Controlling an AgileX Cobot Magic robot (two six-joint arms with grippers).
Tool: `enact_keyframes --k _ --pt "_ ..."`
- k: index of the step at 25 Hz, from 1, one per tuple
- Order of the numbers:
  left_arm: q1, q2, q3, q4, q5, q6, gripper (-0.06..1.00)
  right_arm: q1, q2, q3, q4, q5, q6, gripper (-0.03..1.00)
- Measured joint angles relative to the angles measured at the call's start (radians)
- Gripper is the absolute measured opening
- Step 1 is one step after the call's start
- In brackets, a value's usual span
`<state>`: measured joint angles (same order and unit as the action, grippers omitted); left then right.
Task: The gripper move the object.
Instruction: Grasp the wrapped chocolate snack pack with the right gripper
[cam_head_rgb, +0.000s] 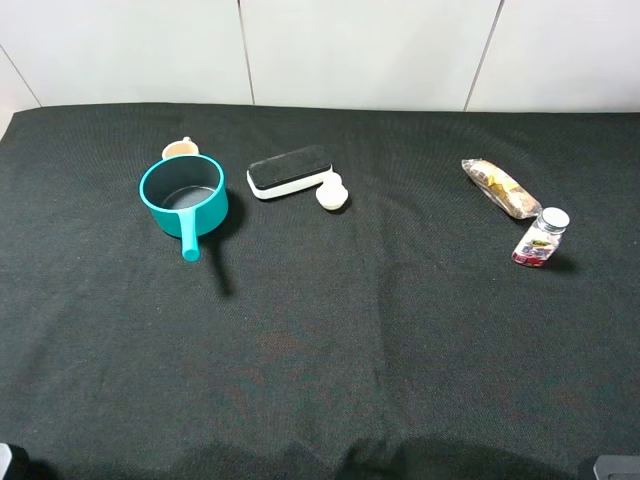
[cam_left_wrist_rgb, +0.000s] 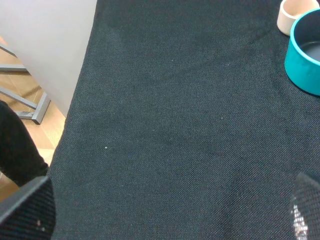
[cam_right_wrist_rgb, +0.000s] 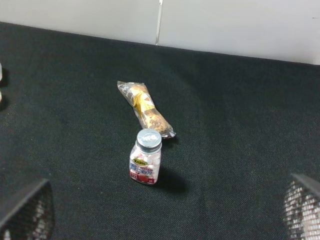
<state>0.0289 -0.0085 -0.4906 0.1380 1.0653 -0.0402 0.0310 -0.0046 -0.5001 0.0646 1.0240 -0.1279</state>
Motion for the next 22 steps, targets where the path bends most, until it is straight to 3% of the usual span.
enact_keyframes --k 22 --pt "0.0 0.0 0.0 0.0 0.0 0.0 0.99 0.0 0.0 0.0 0.001 0.0 0.0 0.69"
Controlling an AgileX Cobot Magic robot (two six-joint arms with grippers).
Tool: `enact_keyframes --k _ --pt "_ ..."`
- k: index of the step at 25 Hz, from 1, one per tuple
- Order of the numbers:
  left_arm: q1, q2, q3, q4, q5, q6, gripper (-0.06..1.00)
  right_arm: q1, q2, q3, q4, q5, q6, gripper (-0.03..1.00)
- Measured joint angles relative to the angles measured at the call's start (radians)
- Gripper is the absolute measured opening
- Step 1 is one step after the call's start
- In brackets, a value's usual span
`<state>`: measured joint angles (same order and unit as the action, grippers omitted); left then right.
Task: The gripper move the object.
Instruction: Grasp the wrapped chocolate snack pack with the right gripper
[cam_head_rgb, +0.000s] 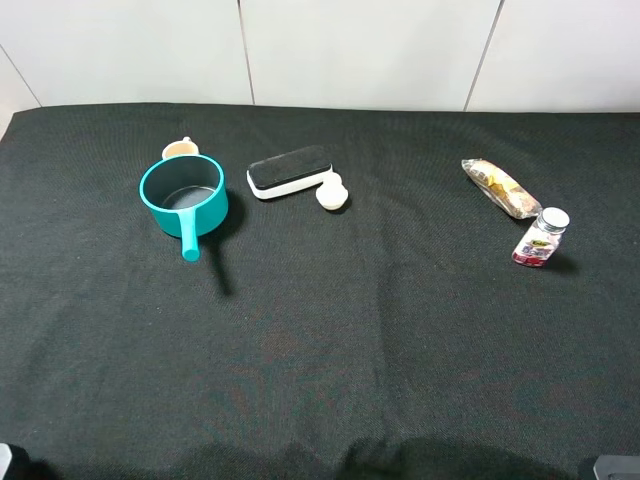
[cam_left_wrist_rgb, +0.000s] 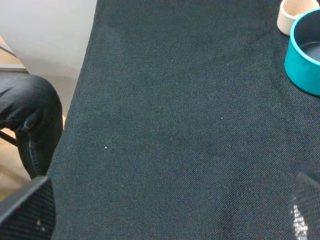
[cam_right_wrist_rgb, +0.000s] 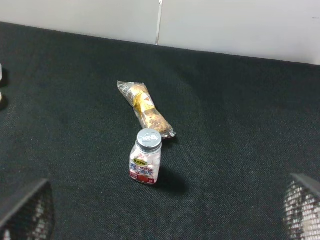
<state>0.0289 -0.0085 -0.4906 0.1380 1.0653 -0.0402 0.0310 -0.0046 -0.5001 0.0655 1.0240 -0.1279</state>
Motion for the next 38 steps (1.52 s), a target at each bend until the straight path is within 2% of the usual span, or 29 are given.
enact_keyframes --k 13,23,30,38 --pt "0.0 0.0 0.0 0.0 0.0 0.0 0.99 0.0 0.048 -0.001 -0.016 -0.003 0.019 0.69" --pt "0.0 0.0 0.0 0.0 0.0 0.0 0.99 0.0 0.548 -0.127 -0.039 -0.114 -0.003 0.69" --pt "0.0 0.0 0.0 0.0 -0.001 0.0 0.99 0.0 0.906 -0.269 -0.059 -0.137 -0.003 0.69" --pt "0.0 0.0 0.0 0.0 -0.001 0.0 0.99 0.0 1.189 -0.45 -0.111 -0.139 -0.042 0.69"
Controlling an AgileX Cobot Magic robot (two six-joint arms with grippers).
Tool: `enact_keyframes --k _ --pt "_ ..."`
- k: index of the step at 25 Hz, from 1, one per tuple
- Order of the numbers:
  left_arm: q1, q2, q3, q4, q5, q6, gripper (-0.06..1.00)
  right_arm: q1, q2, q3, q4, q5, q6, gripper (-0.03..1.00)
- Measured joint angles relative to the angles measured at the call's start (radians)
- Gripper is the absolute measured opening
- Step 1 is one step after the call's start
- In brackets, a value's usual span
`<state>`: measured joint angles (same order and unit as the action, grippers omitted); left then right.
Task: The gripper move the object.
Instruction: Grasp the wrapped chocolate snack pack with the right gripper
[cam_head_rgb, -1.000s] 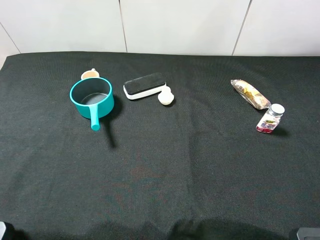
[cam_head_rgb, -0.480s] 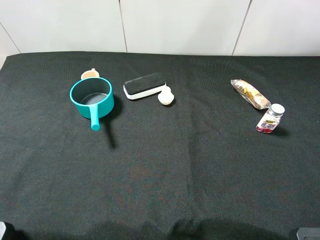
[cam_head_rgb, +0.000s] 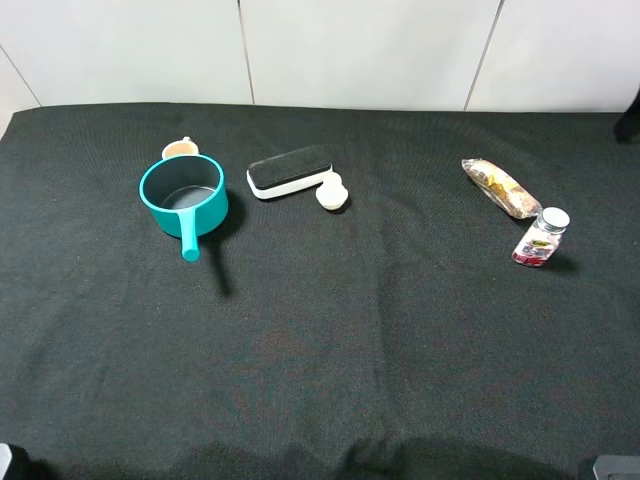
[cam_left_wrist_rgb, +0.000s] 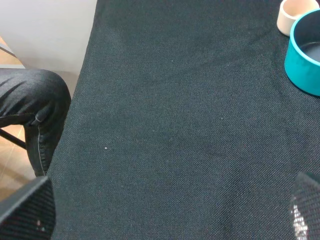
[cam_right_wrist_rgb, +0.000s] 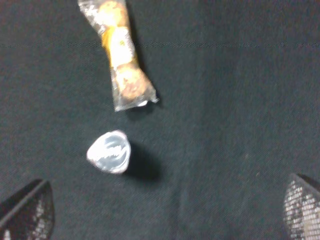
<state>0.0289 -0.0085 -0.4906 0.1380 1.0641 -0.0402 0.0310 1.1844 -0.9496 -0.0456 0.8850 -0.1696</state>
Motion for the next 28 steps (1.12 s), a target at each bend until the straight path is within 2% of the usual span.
enact_keyframes --k 7,12,19,28 --pt "0.0 0.0 0.0 0.0 0.0 0.0 0.99 -0.003 0.173 -0.143 -0.009 0.003 -0.089 0.69" --pt "0.0 0.0 0.0 0.0 0.0 0.0 0.99 -0.051 0.266 -0.235 -0.006 0.026 -0.15 0.69" --pt "0.0 0.0 0.0 0.0 -0.001 0.0 0.99 -0.133 0.385 -0.328 0.051 0.03 -0.273 0.69" --pt "0.0 0.0 0.0 0.0 -0.001 0.0 0.99 -0.15 0.576 -0.427 0.083 0.052 -0.353 0.69"
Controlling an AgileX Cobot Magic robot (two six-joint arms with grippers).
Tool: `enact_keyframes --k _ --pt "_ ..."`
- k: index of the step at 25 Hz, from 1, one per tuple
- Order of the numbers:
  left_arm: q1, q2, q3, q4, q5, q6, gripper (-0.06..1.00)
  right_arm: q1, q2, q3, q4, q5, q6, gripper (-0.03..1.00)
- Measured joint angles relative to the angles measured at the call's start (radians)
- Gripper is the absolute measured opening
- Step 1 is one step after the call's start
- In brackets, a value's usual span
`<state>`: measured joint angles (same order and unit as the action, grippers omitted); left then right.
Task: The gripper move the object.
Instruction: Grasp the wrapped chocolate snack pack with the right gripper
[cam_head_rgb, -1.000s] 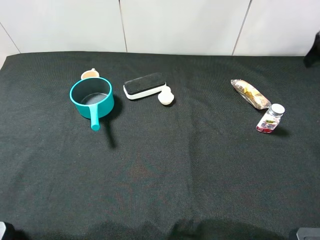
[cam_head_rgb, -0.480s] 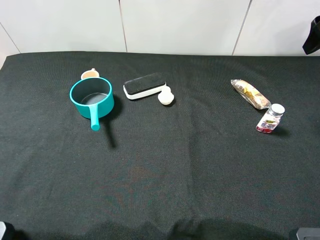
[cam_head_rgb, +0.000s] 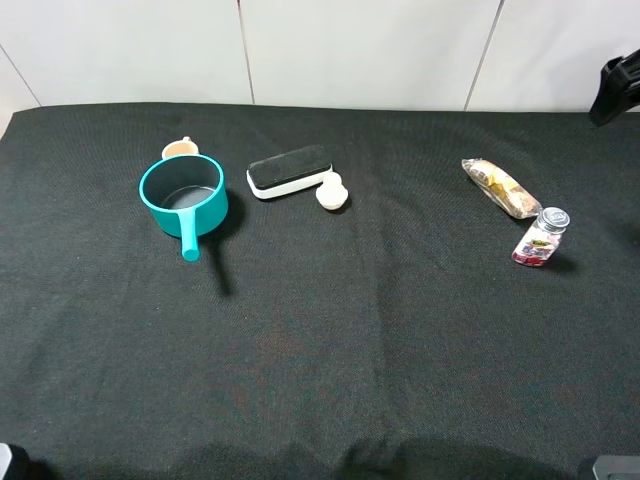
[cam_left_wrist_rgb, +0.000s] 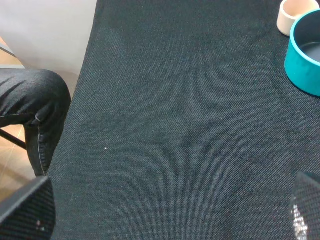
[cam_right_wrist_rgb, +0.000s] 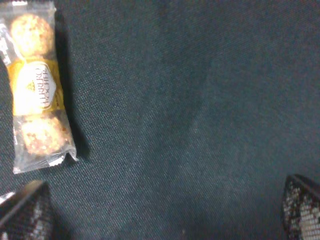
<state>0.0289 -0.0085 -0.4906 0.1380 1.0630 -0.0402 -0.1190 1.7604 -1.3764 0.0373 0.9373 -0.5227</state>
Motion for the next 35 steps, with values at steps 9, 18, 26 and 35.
enact_keyframes --k 9,18,26,35 --pt "0.0 0.0 0.0 0.0 0.0 0.0 0.99 0.0 0.117 -0.009 0.107 0.001 -0.073 0.69" --pt "0.0 0.0 0.0 0.0 0.0 0.0 0.99 0.078 0.169 -0.011 0.137 -0.028 -0.099 0.69" --pt "0.0 0.0 0.0 0.001 0.0 0.0 0.99 0.09 0.246 -0.011 0.15 -0.034 -0.099 0.69" --pt "0.0 0.0 0.0 0.001 0.0 0.0 0.99 0.09 0.303 -0.011 0.146 -0.075 -0.106 0.69"
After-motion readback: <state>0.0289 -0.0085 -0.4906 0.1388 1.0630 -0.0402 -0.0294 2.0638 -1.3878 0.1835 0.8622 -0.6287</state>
